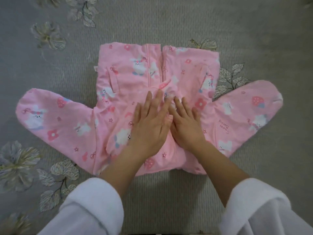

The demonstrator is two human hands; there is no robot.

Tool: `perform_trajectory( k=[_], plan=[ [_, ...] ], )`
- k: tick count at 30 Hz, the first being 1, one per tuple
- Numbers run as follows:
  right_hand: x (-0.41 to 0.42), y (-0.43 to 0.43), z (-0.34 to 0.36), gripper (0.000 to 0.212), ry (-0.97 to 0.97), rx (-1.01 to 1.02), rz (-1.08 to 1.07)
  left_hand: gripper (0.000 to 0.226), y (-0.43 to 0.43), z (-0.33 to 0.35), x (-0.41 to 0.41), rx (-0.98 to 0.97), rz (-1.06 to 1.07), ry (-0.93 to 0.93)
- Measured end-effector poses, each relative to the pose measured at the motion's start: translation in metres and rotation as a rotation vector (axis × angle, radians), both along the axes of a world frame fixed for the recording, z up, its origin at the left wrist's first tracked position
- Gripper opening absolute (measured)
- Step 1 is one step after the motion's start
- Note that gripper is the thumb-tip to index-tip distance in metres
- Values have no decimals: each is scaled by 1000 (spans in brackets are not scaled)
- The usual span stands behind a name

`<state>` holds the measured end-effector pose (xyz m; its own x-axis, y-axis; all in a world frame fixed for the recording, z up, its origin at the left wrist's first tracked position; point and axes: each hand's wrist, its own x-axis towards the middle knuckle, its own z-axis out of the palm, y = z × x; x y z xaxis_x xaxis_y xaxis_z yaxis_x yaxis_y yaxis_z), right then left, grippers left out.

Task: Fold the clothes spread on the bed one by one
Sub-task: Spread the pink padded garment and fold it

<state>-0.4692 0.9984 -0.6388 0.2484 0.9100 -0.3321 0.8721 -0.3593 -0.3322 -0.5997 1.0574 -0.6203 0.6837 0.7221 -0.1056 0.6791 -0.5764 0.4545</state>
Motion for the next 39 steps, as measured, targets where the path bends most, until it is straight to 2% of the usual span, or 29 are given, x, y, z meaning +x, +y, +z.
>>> perform_trajectory(
  k=[2,4,6,9,11,13,14,17,19,21,22,24,26,27,29,30,32,34,35,39],
  plan=[
    [7,-12,9,47,41,148,-41,58,11,-17,2,-29,2,159],
    [18,-34,17,43,10,343,-237,63,17,-28,1,-70,6,195],
    [40,-59,20,47,34,425,-640,71,15,-32,1,-100,10,174],
    [81,-85,14,56,86,363,-1349,81,5,-35,2,-102,19,185],
    [103,-91,8,56,307,365,-1627,85,1,-37,2,-98,38,193],
    [116,-90,3,44,553,437,-1686,88,1,-40,3,-80,45,195],
    [121,-88,2,39,548,481,-1696,88,1,-41,3,-71,45,192],
    [131,-89,3,39,282,604,-1766,88,0,-42,4,-55,42,177],
    [129,-86,5,55,90,407,-1829,87,-2,-43,4,-41,44,172],
    [118,-73,13,76,-97,243,-1653,87,-2,-44,4,-44,48,176],
    [114,-62,16,81,-166,293,-1462,88,-2,-46,4,-45,49,175],
    [108,-30,22,73,-155,413,-1064,87,-1,-48,2,-34,43,176],
    [107,12,21,54,-5,370,-820,85,-1,-50,1,-23,38,152],
    [107,33,18,52,69,312,-759,83,-1,-51,2,-17,43,130],
    [110,69,10,63,129,166,-740,80,-2,-52,2,-3,59,88],
    [113,82,5,66,121,104,-751,79,-2,-53,1,3,65,70],
    [119,96,-4,52,-13,8,-704,78,-4,-55,1,15,74,39],
    [125,103,-9,32,-200,37,-584,78,-4,-56,-1,31,82,17],
    [127,106,-10,29,-247,94,-528,78,-4,-57,-1,45,84,6],
    [124,119,-12,28,-291,270,-444,79,-2,-61,0,100,108,-40]
  ],
)
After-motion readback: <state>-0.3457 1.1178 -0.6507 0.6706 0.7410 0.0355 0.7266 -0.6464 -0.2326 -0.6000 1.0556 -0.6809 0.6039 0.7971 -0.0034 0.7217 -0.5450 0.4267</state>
